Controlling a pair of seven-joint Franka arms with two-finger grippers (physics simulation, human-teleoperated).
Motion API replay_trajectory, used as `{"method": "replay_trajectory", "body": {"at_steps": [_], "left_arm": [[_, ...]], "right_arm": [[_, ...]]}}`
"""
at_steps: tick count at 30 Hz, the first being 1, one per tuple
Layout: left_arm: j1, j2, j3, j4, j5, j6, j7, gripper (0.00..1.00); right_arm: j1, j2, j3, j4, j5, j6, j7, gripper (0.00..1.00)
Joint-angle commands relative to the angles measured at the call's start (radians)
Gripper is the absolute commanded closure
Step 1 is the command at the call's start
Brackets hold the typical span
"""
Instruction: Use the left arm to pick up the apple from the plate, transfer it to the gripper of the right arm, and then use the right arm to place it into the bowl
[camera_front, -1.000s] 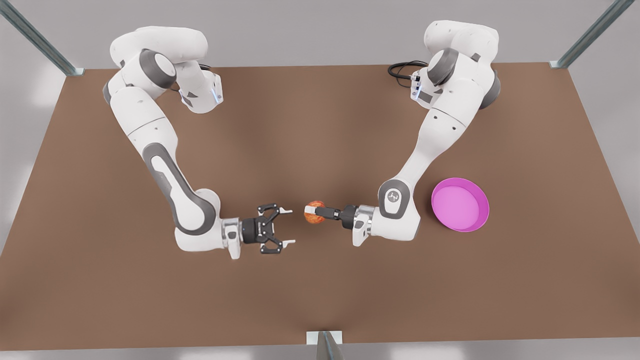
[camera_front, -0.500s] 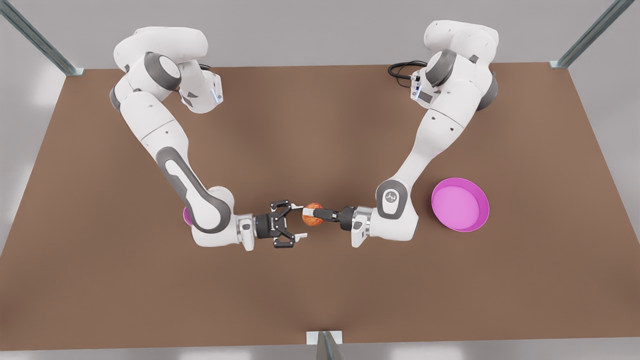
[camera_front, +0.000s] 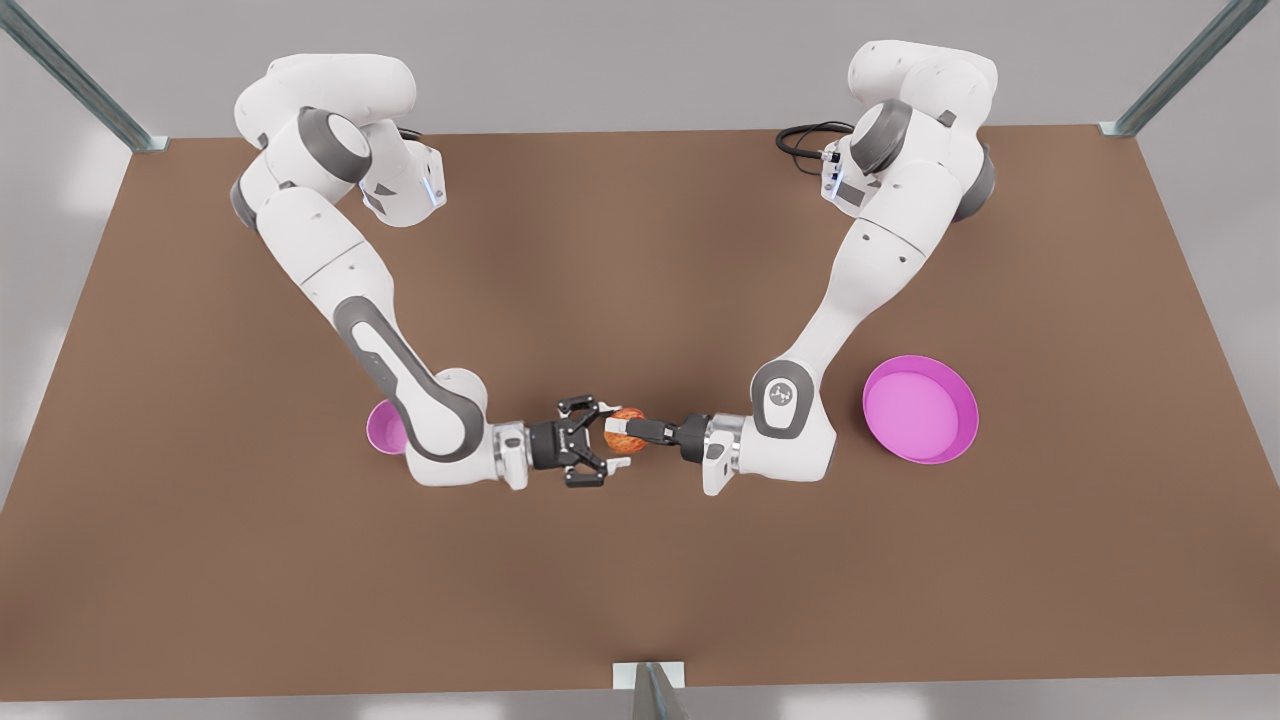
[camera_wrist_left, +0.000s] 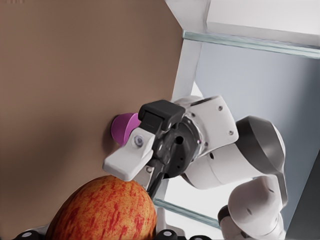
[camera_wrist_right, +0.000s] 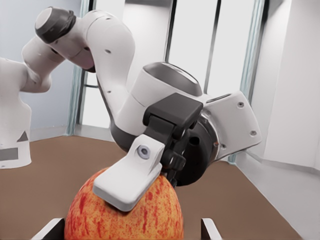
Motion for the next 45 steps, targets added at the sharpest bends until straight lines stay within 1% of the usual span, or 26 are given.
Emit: {"method": "replay_trajectory", "body": {"at_steps": [1,16,17,19,20,21,22,24,25,26,32,37,38,39,40,41,43,44,45], "left_arm": [[0.0,-0.001,-0.001,0.0,-0.003,0.008,0.019,0.22],[-0.002,0.002,-0.001,0.006,-0.005,0.014,0.019,0.22],[-0.002,0.002,-0.001,0.006,-0.005,0.017,0.019,0.22],[-0.006,0.002,-0.001,0.006,-0.005,0.022,0.02,0.22],[-0.006,0.002,-0.001,0.006,-0.005,0.022,0.02,0.22],[-0.006,0.002,-0.001,0.006,-0.005,0.022,0.02,0.22],[-0.006,0.002,-0.001,0.006,-0.005,0.022,0.02,0.22],[-0.006,0.002,-0.001,0.006,-0.005,0.022,0.02,0.21],[-0.006,0.002,-0.001,0.006,-0.003,0.022,0.023,0.06],[-0.006,0.002,-0.001,0.005,-0.005,0.022,0.028,0.0],[0.005,-0.007,-0.001,0.005,-0.005,0.017,0.025,0.0],[0.092,-0.032,-0.007,0.005,-0.002,-0.066,-0.004,0.0],[0.095,-0.033,-0.007,0.005,-0.002,-0.067,-0.007,0.0],[0.118,-0.035,-0.008,0.005,0.006,-0.11,-0.024,0.0],[0.159,-0.065,-0.005,0.005,0.059,-0.162,-0.098,0.0],[0.241,-0.111,-0.005,0.006,0.257,-0.288,-0.185,0.0],[0.399,-0.223,-0.008,0.008,0.659,-0.524,-0.239,0.0],[0.422,-0.308,-0.01,0.008,0.892,-0.603,-0.303,0.0],[0.399,-0.371,-0.015,0.006,1.092,-0.655,-0.363,0.0]], "right_arm": [[0.005,0.0,0.001,0.0,0.007,0.013,-0.09,0.0],[0.033,0.022,0.002,0.013,0.024,0.026,-0.088,0.01],[0.033,0.022,0.004,0.013,0.025,0.026,-0.088,0.05],[0.033,0.022,0.004,0.013,0.028,0.026,-0.088,0.22],[0.033,0.022,0.004,0.013,0.028,0.026,-0.088,0.24],[0.033,0.022,0.004,0.013,0.03,0.026,-0.088,0.31],[0.033,0.022,0.004,0.014,0.031,0.026,-0.088,0.35],[0.031,0.022,0.008,0.014,0.031,0.026,-0.088,0.36],[0.03,0.022,0.01,0.014,0.033,0.026,-0.088,0.36],[0.028,0.022,0.01,0.014,0.033,0.026,-0.088,0.36],[0.008,0.013,0.007,0.025,0.013,0.026,-0.085,0.36],[-0.053,-0.007,0.002,0.014,-0.033,0.019,-0.092,0.36],[-0.073,-0.019,0.002,0.008,-0.065,0.013,-0.088,0.36],[-0.099,-0.049,0.001,-0.009,-0.124,0.013,-0.069,0.36],[-0.116,-0.078,-0.004,-0.026,-0.185,0.014,-0.039,0.36],[-0.144,-0.095,-0.004,-0.038,-0.277,0.014,0.005,0.36],[-0.226,-0.131,-0.004,-0.072,-0.53,0.0,0.096,0.35],[-0.271,-0.153,-0.004,-0.078,-0.663,-0.033,0.146,0.35],[-0.306,-0.174,-0.004,-0.078,-0.791,-0.069,0.191,0.35]]}}
